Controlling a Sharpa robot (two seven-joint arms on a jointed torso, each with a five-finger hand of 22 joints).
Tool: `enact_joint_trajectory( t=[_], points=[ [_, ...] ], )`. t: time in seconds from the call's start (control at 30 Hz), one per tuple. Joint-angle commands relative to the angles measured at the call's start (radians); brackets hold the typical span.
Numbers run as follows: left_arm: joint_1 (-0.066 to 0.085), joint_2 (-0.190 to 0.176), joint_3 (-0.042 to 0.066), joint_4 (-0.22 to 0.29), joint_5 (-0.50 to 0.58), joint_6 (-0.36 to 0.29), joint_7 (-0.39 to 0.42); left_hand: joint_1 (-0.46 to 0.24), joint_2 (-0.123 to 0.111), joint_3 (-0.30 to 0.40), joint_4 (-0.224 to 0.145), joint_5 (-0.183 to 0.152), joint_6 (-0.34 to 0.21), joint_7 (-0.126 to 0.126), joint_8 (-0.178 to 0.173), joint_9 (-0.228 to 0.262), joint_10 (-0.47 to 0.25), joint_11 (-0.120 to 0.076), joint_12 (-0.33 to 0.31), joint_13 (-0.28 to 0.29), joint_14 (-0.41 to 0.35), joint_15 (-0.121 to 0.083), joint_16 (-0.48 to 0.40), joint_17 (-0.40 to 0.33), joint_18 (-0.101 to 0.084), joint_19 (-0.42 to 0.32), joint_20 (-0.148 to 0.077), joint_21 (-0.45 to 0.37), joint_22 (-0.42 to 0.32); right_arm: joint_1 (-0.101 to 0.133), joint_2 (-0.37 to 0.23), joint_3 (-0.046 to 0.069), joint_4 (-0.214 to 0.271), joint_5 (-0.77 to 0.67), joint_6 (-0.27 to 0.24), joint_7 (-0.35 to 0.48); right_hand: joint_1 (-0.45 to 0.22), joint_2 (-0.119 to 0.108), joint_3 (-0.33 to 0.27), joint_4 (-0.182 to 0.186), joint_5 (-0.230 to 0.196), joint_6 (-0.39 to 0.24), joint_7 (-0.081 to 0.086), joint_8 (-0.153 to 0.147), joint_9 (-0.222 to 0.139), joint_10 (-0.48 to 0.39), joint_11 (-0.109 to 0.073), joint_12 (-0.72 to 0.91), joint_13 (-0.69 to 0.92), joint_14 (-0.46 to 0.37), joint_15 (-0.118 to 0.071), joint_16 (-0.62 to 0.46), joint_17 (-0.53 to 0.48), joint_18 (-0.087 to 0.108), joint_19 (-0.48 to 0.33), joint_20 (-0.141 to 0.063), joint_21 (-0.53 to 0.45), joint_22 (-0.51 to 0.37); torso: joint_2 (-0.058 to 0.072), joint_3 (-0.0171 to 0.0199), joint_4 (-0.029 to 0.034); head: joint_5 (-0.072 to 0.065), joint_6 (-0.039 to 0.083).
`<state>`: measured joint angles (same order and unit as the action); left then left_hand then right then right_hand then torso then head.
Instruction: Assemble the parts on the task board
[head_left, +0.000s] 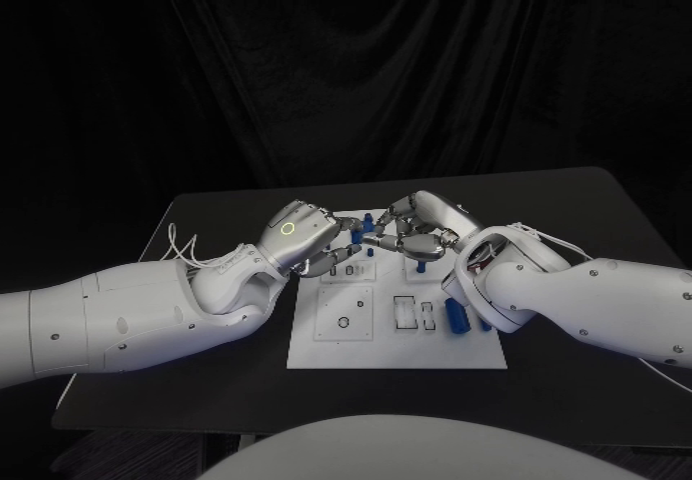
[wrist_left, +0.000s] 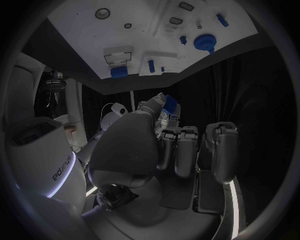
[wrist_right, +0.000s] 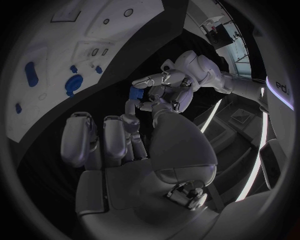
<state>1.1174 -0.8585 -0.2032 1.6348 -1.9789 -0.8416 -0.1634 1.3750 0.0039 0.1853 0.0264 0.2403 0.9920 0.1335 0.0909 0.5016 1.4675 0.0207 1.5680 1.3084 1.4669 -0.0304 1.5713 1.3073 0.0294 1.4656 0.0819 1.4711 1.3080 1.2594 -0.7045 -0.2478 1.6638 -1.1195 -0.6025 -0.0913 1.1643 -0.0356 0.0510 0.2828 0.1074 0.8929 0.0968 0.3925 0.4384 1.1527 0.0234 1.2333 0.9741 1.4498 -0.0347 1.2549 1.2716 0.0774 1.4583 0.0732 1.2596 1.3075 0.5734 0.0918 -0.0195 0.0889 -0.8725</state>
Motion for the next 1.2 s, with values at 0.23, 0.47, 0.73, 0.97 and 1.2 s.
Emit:
enact_joint_trajectory(
  t=[0.23, 0.47, 0.73, 0.97, 1.2],
  points=[
    [0.003, 0.006, 0.000, 0.003, -0.005, -0.011, -0.011, -0.001, 0.000, 0.002, 0.007, 0.006, 0.056, -0.046, 0.003, 0.002, 0.103, -0.008, 0.003, 0.262, 0.104, -0.011, -0.001, 0.263, -0.004, 0.047, -0.009, 0.000, 0.229, -0.004, 0.019, 0.001, -0.009, -0.025, -0.017, -0.064, -0.038, 0.005, -0.035, 0.004, -0.042, -0.016, -0.010, 0.065, 0.051, 0.008, -0.007, 0.007, 0.007, 0.000, -0.011, 0.005, -0.005, -0.010, -0.004, -0.010, 0.008, 0.176, -0.003, -0.0046, 0.0001, -0.005, 0.000],
    [0.003, 0.011, -0.001, 0.002, -0.005, -0.009, -0.014, -0.003, 0.000, 0.002, 0.008, 0.007, 0.058, -0.047, 0.004, 0.002, 0.103, -0.009, 0.003, 0.262, 0.104, -0.011, -0.001, 0.263, -0.003, 0.047, -0.010, -0.001, 0.229, -0.008, 0.038, 0.001, -0.020, -0.025, -0.004, -0.083, -0.054, 0.011, -0.047, 0.003, -0.037, -0.026, -0.015, 0.106, 0.085, 0.001, -0.010, 0.002, 0.003, -0.004, -0.013, -0.001, -0.013, -0.009, -0.009, -0.012, 0.002, 0.173, -0.002, -0.0042, -0.0002, -0.009, 0.000],
    [0.003, 0.015, -0.002, 0.001, -0.005, -0.012, -0.017, -0.005, -0.001, 0.003, 0.011, 0.008, 0.061, -0.048, 0.005, 0.003, 0.103, -0.010, 0.003, 0.262, 0.104, -0.013, -0.001, 0.263, -0.003, 0.047, -0.011, -0.002, 0.229, -0.011, 0.053, 0.001, -0.033, -0.025, 0.008, -0.091, -0.061, 0.013, -0.061, 0.002, -0.010, -0.058, -0.026, 0.220, 0.186, -0.006, -0.019, -0.001, 0.004, -0.011, -0.020, -0.005, -0.022, -0.007, -0.017, -0.017, -0.004, 0.171, -0.003, -0.0055, 0.0003, -0.012, 0.000],
    [0.003, 0.019, -0.002, 0.000, -0.005, -0.017, -0.017, -0.007, -0.001, 0.004, 0.012, 0.010, 0.063, -0.049, 0.005, 0.003, 0.103, -0.011, 0.003, 0.262, 0.104, -0.014, -0.001, 0.263, -0.003, 0.047, -0.012, -0.002, 0.229, -0.013, 0.059, 0.001, -0.038, -0.025, 0.009, -0.098, -0.065, 0.016, -0.063, 0.003, -0.009, -0.071, -0.026, 0.234, 0.201, -0.011, -0.019, -0.004, 0.000, -0.015, -0.020, -0.011, -0.029, -0.005, -0.021, -0.017, -0.012, 0.168, -0.003, -0.0064, 0.0000, -0.014, 0.000],
    [0.003, 0.023, -0.003, 0.000, -0.005, -0.021, -0.017, -0.008, -0.001, 0.005, 0.013, 0.013, 0.066, -0.051, 0.006, 0.004, 0.103, -0.012, 0.003, 0.262, 0.104, -0.015, -0.001, 0.263, -0.003, 0.046, -0.013, -0.003, 0.228, -0.014, 0.064, 0.001, -0.043, -0.025, 0.022, -0.116, -0.065, 0.019, -0.064, 0.002, -0.008, -0.078, -0.026, 0.249, 0.216, -0.016, -0.018, -0.007, -0.002, -0.018, -0.019, -0.014, -0.032, -0.004, -0.024, -0.017, -0.016, 0.167, -0.003, -0.0066, -0.0001, -0.015, 0.000]
  ],
)
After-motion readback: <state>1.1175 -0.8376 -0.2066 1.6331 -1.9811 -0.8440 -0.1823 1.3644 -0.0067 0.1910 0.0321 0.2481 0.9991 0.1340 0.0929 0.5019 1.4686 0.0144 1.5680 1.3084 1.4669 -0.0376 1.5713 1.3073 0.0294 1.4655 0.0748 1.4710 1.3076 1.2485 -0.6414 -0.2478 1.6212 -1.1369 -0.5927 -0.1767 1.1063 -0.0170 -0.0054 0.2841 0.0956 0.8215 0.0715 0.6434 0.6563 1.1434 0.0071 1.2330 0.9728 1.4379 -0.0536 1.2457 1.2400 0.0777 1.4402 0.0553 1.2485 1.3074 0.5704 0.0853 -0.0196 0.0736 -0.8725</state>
